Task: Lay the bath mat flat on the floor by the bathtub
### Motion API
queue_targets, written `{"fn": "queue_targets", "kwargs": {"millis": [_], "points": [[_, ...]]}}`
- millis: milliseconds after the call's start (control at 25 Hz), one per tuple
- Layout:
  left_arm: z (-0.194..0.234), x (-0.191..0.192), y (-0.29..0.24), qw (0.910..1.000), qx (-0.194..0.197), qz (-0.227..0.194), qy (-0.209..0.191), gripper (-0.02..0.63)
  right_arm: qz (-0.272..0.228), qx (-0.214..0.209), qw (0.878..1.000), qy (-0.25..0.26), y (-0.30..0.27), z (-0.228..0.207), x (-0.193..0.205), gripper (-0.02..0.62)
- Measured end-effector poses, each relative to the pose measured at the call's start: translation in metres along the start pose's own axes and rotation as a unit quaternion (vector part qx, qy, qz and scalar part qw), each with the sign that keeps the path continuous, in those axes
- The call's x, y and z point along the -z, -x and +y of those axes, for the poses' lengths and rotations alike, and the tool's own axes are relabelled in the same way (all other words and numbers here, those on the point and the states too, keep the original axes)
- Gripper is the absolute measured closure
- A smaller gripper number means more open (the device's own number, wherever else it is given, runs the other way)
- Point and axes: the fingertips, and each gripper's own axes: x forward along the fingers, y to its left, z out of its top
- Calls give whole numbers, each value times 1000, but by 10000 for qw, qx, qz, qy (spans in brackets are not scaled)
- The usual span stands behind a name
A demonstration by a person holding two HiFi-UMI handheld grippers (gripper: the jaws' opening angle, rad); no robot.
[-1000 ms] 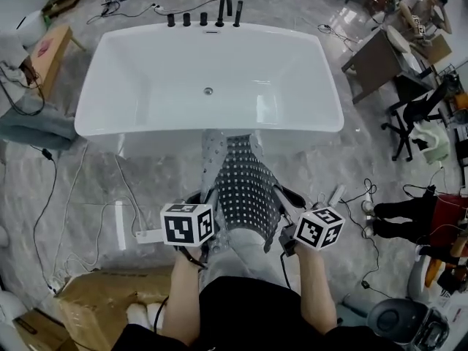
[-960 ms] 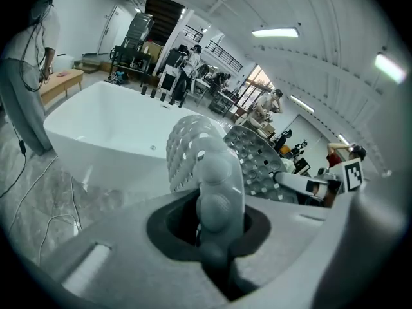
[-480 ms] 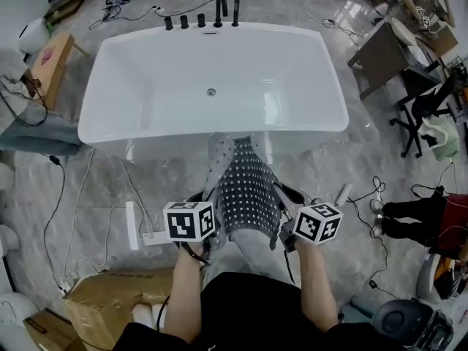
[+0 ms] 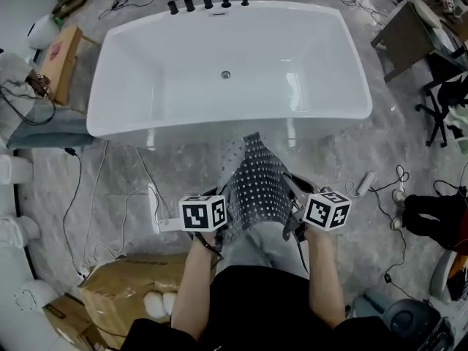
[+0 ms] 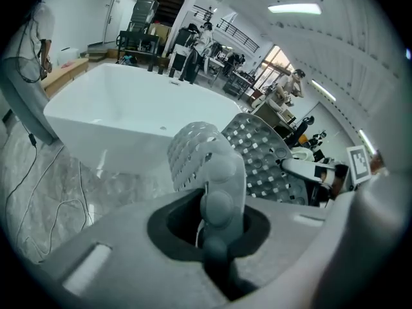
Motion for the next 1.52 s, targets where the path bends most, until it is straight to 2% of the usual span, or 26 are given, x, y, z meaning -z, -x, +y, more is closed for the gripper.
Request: {"fn": "queue_targets", "kwargs": {"millis": [240,480,640,760,880,1000,1200,1520], "points": [[23,4,-38,9998,-75,175,115,581,140,97,9996,-207,-18,-26,17,572],[85,19,-79,9990,-39,437,39,581,90,503,9977,-441,-69,-62,43,571],[123,29,-138,9965,-8,796,-245,581,202,786,9956,-459,-115,-111,73,571],[143,48,-170,9939,-19,1059,-321,581,346,897,9935,-607,-136,-135,111,572],[164,69,-187,9930,-69,1157,-245,581,623,1011,9905,-696,-154,-151,154,571],[188,80,-207,9929,-104,1168,-183,581,807,1093,9883,-689,-178,-166,178,571],[230,93,-236,9924,-177,1213,-45,581,1008,1120,9866,-620,-216,-187,202,571],[281,107,-295,9920,-170,1217,304,581,1522,1104,9820,-182,-271,-238,233,571]]}}
